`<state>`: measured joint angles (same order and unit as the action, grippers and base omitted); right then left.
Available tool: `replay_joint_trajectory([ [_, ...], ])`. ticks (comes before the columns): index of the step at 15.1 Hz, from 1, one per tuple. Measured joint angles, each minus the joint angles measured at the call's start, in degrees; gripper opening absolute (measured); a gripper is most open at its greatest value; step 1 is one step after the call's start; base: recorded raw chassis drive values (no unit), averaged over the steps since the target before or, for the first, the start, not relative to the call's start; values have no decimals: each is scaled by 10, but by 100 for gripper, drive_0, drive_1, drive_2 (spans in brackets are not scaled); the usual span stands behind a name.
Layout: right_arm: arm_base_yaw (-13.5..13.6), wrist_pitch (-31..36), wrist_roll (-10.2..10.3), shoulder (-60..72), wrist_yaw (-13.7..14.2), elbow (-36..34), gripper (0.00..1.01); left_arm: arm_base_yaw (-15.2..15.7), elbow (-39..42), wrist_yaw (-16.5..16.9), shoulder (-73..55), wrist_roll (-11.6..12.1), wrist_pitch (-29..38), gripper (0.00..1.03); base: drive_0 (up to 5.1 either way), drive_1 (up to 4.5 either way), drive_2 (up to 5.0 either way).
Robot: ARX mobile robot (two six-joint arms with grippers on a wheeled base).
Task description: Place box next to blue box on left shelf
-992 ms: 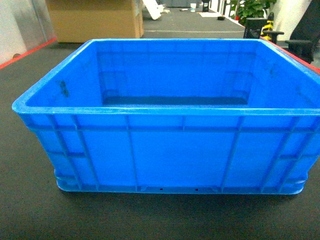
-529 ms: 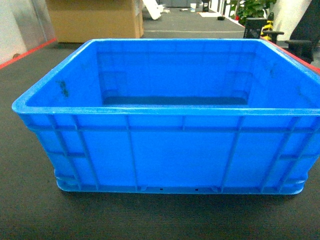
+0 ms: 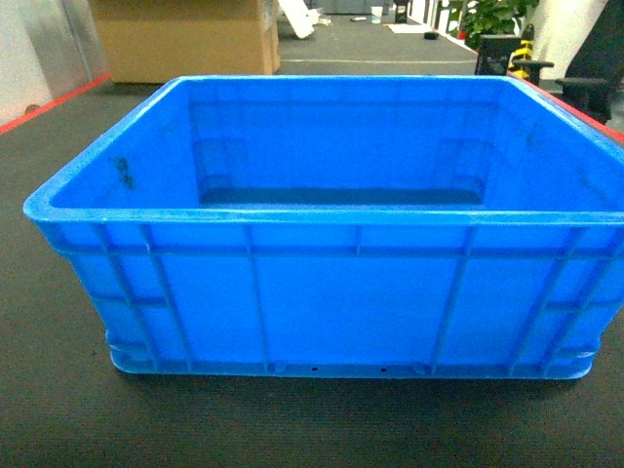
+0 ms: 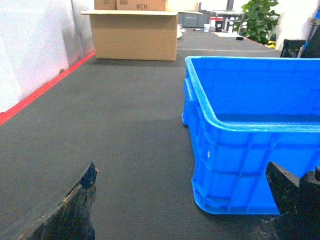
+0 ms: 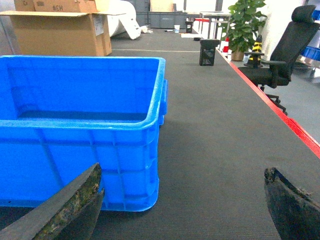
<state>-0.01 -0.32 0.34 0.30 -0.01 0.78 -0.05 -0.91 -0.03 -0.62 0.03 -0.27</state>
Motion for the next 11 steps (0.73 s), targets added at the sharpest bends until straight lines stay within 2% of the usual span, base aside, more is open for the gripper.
replay_joint_trajectory([
  [6, 0, 0, 0, 0, 0, 0, 98, -1, 0, -5, 0, 0, -2, 98, 0, 0, 0],
  [7, 26, -37, 3, 10, 57, 8, 98, -33, -1, -78, -10, -4, -17, 98, 0, 0, 0],
  [8, 73, -40, 7, 40, 132, 10, 98, -62, -1, -138, -21, -8, -10, 98, 0, 0, 0],
  [9, 100, -32, 12, 46, 169, 10, 98, -61, -1, -164, -21, -12, -5, 98, 0, 0, 0],
  [10, 106, -21, 20, 58, 183, 12, 98, -53, -1, -175, -32, -13, 10, 98, 0, 0, 0],
  [11, 111, 5, 29, 92, 183, 18, 98, -50, -2, -176, -64, -13, 46, 98, 0, 0, 0],
])
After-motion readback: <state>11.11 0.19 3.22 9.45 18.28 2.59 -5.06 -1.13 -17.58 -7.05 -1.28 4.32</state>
